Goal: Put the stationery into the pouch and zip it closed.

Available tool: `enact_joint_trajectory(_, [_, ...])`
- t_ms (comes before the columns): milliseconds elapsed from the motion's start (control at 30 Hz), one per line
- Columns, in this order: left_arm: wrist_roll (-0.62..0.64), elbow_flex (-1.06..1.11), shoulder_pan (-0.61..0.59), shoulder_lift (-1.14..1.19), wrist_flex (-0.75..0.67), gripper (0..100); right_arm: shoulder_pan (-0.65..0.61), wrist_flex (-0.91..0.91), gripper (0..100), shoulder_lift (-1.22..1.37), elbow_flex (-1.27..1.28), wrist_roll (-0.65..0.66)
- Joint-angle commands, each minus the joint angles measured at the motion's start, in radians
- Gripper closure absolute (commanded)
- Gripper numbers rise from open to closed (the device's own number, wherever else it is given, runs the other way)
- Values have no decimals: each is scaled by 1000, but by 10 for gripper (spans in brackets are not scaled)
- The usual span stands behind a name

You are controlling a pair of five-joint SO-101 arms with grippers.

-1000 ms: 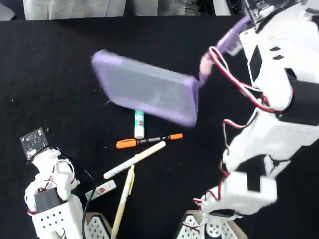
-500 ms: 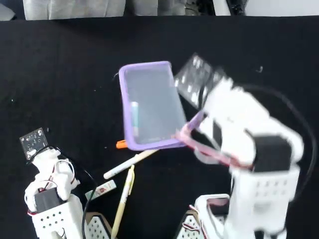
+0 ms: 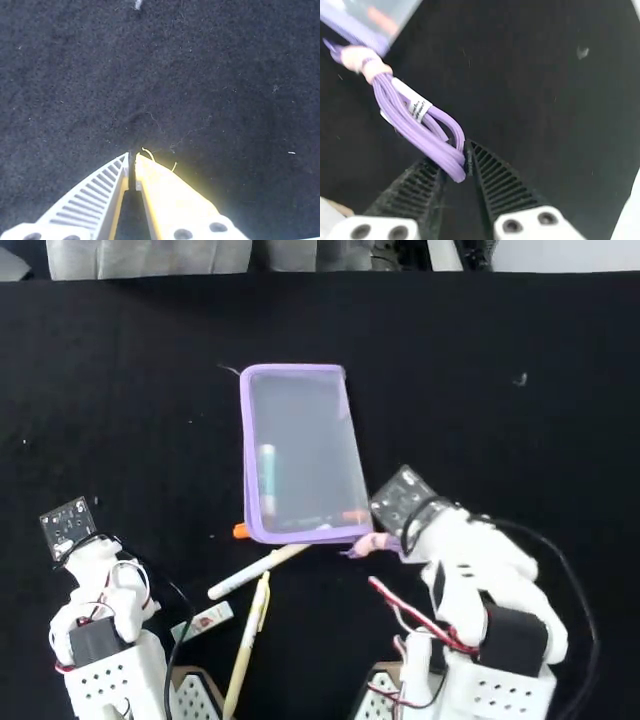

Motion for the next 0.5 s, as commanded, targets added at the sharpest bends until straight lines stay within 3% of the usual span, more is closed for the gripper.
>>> enact_joint_trajectory(0, [6,12,-4,-6,5,970,163,-84,951,-61,120,92])
enact_joint_trajectory(233, [6,12,-4,-6,5,970,210,-126,730,-137,268,262])
enact_joint_trajectory(367, [6,12,-4,-6,5,970,201,-84,679,-173,208,265])
enact_joint_trajectory(467, [6,12,-4,-6,5,970,109,31,680,-177,116,267])
